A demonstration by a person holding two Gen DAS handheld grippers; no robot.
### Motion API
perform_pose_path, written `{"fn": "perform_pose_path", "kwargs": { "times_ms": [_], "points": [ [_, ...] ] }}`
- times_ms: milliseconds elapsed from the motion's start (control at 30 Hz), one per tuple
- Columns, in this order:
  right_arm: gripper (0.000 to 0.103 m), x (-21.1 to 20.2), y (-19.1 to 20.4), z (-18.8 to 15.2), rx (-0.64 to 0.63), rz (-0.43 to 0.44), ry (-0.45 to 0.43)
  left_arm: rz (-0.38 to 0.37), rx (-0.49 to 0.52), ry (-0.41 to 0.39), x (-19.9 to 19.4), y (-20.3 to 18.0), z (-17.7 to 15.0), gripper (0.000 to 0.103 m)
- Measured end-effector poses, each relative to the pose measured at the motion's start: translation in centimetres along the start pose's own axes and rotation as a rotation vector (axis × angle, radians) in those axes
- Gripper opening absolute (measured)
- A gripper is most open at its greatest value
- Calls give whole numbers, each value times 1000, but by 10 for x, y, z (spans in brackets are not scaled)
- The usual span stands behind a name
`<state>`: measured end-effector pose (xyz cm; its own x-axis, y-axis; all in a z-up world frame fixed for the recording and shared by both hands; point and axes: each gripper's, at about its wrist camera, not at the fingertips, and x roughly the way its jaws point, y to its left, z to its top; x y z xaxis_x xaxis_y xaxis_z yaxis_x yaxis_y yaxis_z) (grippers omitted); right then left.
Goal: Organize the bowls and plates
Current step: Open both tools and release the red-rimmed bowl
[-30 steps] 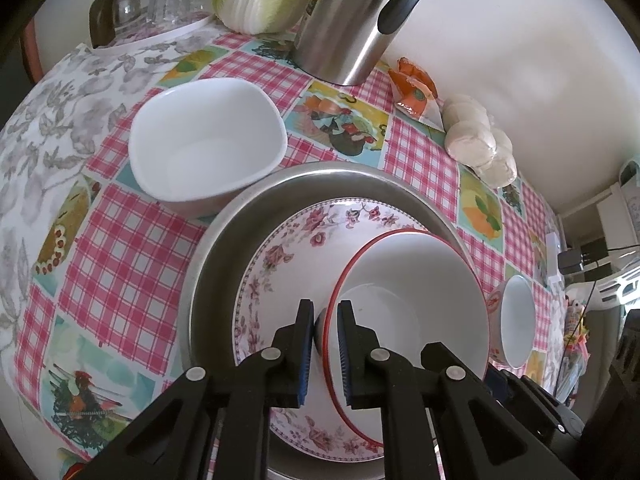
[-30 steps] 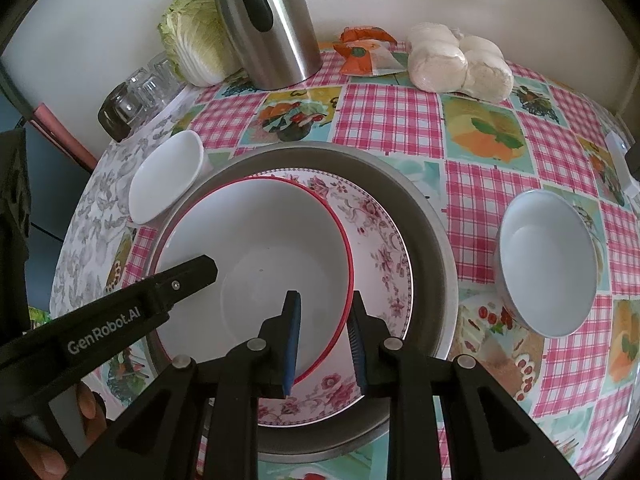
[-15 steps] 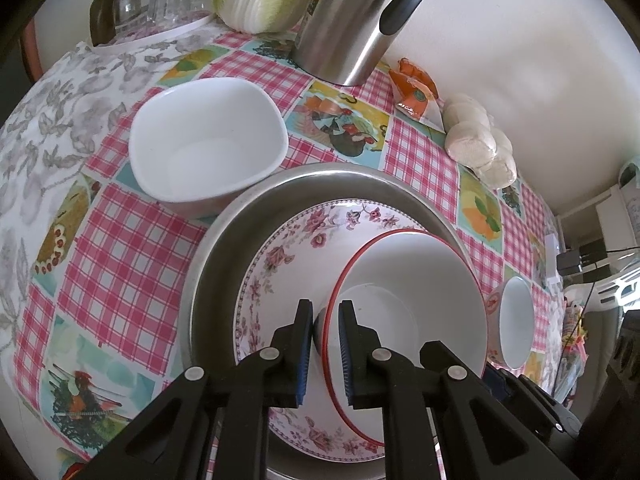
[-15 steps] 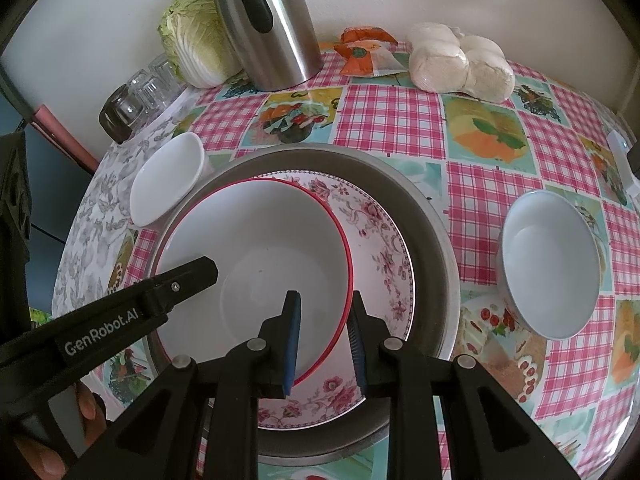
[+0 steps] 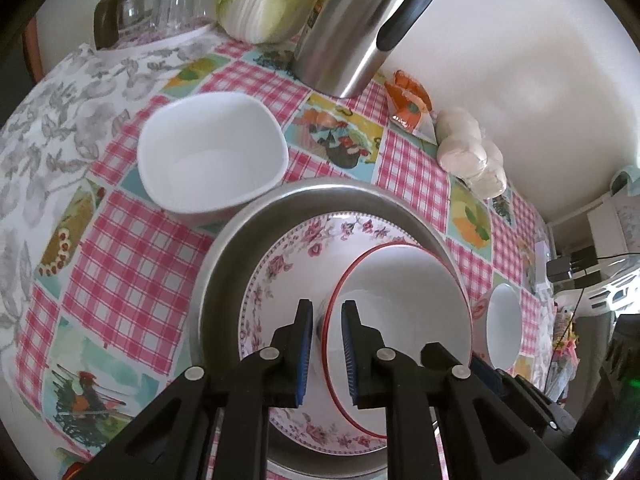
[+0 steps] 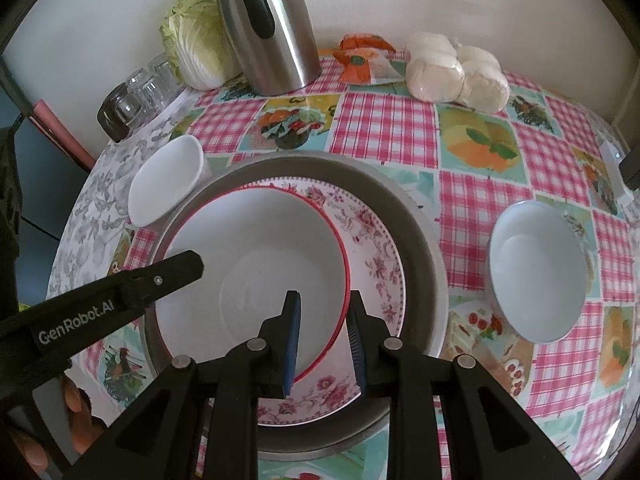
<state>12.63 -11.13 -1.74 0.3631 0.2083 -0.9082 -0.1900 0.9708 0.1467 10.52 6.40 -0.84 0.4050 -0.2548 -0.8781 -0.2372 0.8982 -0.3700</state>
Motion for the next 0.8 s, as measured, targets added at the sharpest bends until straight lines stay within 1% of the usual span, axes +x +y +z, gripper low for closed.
{"fn": "perform_pose_path", "kwargs": {
  "times_ms": [267, 300, 333, 400, 433, 467, 500, 533, 567, 633, 733, 800],
  "points": [
    [26, -10, -3, 2, 5, -26, -26, 17, 2, -12, -11, 5, 0, 19],
    [30, -11, -3, 2, 8, -29, -27, 21, 2, -11, -11, 5, 0, 22],
    [37, -11, -3, 2, 9, -31, -28, 32, 2, -13, -12, 6, 1, 24],
    [42, -11, -4, 2, 11, -34, -26, 47, 0, -22, -15, 7, 1, 35],
    [43, -11, -4, 2, 9, -35, -25, 46, -2, -25, -16, 8, 1, 37],
    [46, -11, -4, 2, 7, -35, -27, 42, -6, -29, -18, 9, 2, 45],
    [52, -11, -4, 2, 5, -34, -30, 38, -11, -33, -20, 10, 2, 54],
    [58, -12, -4, 2, 3, -33, -34, 39, -15, -39, -22, 12, 3, 58],
    [60, -12, -3, 2, 0, -32, -39, 45, -16, -44, -24, 12, 3, 62],
    [70, -14, -2, 2, -10, -35, -51, 61, -18, -57, -27, 14, 4, 63],
    [77, -14, -1, 2, -21, -37, -60, 70, -25, -65, -30, 18, 5, 70],
    [79, -15, 0, 2, -29, -39, -66, 77, -29, -70, -31, 21, 5, 74]
  ]
}}
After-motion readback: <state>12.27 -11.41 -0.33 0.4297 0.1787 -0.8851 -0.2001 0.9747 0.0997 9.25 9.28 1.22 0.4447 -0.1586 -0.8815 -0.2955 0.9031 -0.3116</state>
